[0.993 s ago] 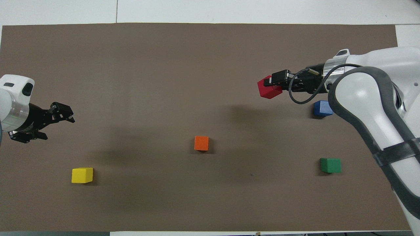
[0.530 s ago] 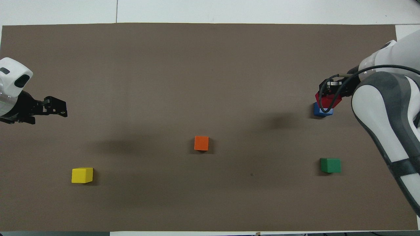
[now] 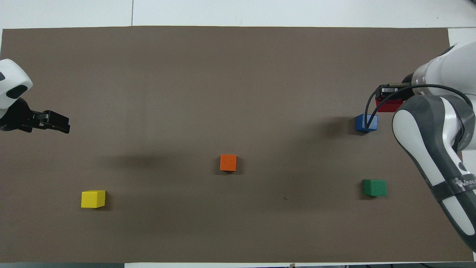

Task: Transfer red block to right arm and stack on blue block

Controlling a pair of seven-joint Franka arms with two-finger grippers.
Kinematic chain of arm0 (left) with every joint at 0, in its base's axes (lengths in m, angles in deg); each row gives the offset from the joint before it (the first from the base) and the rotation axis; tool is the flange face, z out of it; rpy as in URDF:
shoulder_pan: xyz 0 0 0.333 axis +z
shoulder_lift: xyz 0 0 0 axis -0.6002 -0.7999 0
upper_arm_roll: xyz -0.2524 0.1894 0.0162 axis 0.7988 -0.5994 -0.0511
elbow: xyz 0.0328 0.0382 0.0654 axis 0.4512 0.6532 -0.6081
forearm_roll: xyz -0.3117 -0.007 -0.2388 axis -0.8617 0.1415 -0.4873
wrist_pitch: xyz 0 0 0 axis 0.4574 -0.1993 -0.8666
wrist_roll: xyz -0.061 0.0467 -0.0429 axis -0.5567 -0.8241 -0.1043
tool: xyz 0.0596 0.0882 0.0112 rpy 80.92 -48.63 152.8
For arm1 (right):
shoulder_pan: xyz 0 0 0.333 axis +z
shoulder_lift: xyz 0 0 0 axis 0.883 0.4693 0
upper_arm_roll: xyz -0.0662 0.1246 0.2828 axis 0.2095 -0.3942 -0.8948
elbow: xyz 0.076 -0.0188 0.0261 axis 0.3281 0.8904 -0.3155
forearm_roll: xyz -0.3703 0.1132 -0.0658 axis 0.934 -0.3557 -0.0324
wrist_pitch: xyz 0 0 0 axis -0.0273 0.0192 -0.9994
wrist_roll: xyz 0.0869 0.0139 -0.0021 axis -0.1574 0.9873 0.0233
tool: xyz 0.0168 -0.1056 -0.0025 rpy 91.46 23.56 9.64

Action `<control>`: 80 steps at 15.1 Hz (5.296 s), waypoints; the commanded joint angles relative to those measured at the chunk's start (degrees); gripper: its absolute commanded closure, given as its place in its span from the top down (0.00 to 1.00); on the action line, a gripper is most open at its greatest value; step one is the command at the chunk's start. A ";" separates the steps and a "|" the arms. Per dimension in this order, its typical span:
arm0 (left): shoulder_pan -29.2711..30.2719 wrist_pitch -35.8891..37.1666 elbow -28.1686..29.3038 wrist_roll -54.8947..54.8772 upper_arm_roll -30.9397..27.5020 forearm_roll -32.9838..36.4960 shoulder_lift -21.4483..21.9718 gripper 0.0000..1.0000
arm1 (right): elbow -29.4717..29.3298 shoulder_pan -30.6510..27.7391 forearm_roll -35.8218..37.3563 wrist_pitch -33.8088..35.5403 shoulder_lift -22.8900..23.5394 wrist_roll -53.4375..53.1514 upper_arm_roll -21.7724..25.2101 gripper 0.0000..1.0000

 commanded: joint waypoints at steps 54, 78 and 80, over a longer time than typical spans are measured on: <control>-2.48 -1.88 1.92 -0.63 -1.03 -2.56 4.20 1.00 | 3.09 -1.15 -4.13 7.04 -4.35 -3.69 -1.42 1.00; -2.39 -1.97 1.92 -0.63 -1.03 -2.56 4.20 1.00 | -9.86 -2.64 -3.70 29.66 -9.36 5.72 -0.63 1.00; -2.39 -1.97 1.92 -0.63 -1.03 -2.56 4.20 1.00 | -9.77 -2.73 -2.38 29.49 -9.36 6.86 -0.63 1.00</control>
